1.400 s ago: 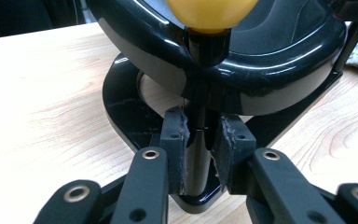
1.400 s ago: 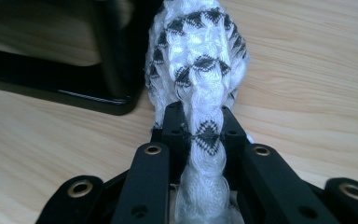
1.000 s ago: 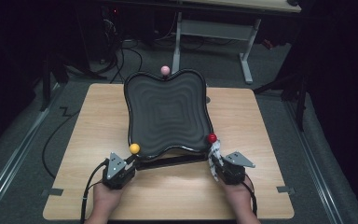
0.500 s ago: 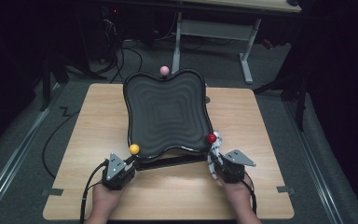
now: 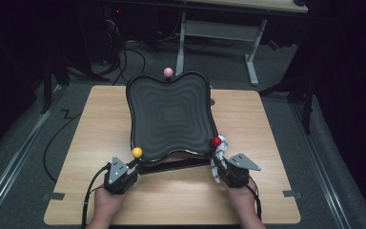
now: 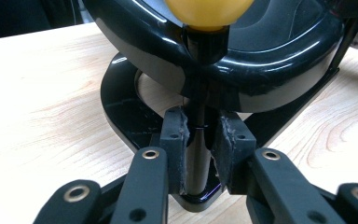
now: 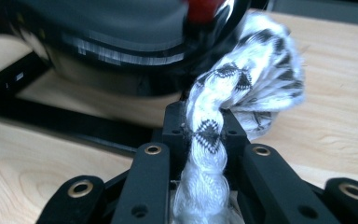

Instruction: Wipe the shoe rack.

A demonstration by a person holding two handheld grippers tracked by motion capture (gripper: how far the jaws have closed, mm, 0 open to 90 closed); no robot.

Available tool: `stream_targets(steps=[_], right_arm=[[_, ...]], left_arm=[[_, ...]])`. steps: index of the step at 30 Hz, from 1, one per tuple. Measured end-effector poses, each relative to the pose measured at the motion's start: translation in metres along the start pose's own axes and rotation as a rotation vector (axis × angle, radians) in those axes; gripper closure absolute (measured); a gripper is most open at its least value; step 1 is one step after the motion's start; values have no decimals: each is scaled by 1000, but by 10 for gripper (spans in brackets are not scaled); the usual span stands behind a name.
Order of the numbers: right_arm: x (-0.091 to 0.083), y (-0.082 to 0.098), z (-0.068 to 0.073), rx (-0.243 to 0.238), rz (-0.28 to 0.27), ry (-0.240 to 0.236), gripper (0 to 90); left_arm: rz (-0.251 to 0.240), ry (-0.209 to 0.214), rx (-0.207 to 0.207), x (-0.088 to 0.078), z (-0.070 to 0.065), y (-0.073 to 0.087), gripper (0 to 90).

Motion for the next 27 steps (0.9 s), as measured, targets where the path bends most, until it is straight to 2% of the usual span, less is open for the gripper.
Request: stream_targets(steps=[1,4,6,11,15,19,24,26,27], right_arm=[[3,3,0,-6,13,0,785],[18,19,-3,-4,128,-13,785],[24,26,-3,-18,158,-13,787],[20,23,-2,-27,144,-4,787],[9,14,-11,-17,96,19,782],[-3,9,-26,-45,59,88,777],[-15,9,-59,-2,38,196,770],[-17,13,-75,-9,52,261,765],[-17,15,-80,-6,62,274,761]], left_arm=[[0,0,0,0,0,0,743],[1,0,0,0,0,0,743],[1,-1,-1,0,0,0,743],[1,1,-1,0,0,0,743],[1,2,0,0,0,0,743],[1,5,-1,0,1,0,743],[2,3,-2,0,1,0,743],[2,4,-1,0,1,0,743],[2,4,-1,0,1,0,743]])
Point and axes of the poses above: each handheld gripper's, and its own axes: x roughly forward along the jaws, y roughly out of its underside, z roughly to its left, the point moved 1 cm from there along x, roughly forward along the jaws, and after that the axes turned 7 degrees about x, right-handed, at the moved point
